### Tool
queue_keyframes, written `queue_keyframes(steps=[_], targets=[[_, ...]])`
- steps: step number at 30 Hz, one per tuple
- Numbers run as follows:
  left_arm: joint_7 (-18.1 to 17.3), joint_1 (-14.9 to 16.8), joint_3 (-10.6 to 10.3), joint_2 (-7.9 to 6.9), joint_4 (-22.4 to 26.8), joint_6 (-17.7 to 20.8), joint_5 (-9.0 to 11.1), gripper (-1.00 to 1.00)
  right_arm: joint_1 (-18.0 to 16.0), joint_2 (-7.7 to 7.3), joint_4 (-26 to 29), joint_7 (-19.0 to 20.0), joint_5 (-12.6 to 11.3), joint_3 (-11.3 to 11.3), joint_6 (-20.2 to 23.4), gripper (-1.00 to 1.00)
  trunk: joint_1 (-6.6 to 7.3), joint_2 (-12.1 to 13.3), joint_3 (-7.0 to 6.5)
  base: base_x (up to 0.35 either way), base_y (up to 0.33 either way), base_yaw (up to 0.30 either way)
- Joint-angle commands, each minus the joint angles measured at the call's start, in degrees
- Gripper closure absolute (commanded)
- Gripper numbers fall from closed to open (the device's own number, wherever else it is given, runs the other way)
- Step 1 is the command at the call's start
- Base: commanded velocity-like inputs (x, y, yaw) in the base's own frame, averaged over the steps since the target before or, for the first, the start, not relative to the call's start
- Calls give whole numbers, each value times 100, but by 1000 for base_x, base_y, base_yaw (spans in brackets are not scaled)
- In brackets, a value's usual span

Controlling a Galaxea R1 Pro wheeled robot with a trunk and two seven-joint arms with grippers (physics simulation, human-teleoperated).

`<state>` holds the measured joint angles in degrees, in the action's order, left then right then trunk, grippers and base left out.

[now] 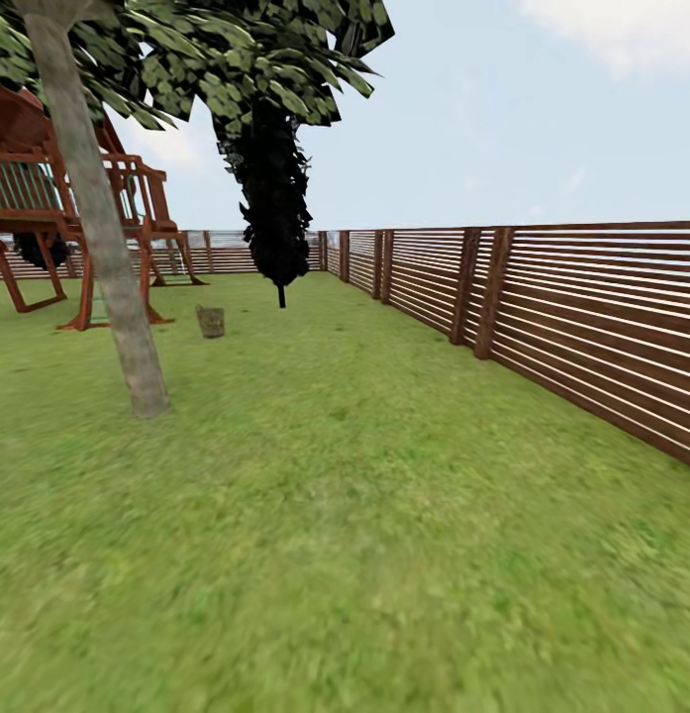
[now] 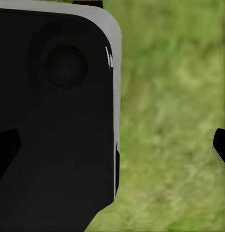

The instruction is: Take the three Easter eggs out of the wicker basket on the lawn in the garden, then place them on the lawn next to a single tree (choose any tree) so that all three eggs are next to the same tree and none are left in the basket.

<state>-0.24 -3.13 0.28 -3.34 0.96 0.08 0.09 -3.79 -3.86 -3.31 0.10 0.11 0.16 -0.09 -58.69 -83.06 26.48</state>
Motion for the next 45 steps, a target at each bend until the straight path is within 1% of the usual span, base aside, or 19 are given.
queue_keyframes(steps=[1, 14, 24, 45], targets=[[-2, -3, 1, 0, 10, 1, 0, -100, -8, 0, -12, 0, 0, 2, -1, -100, -4, -2, 4, 337, 0, 0], [5, -3, 5, -6, 10, 1, 6, -100, -8, 0, -12, 8, 7, 2, 17, -100, -4, -2, 4, 337, 0, 1], [6, -3, 5, -1, 10, 1, 1, -100, -8, 0, -12, 2, 3, 2, 18, -100, -4, -2, 4, 337, 0, 154], [6, -3, 2, -4, 10, 1, 6, -100, -8, 0, -12, 7, 7, 7, 18, -100, -4, -2, 4, 337, 0, 4]])
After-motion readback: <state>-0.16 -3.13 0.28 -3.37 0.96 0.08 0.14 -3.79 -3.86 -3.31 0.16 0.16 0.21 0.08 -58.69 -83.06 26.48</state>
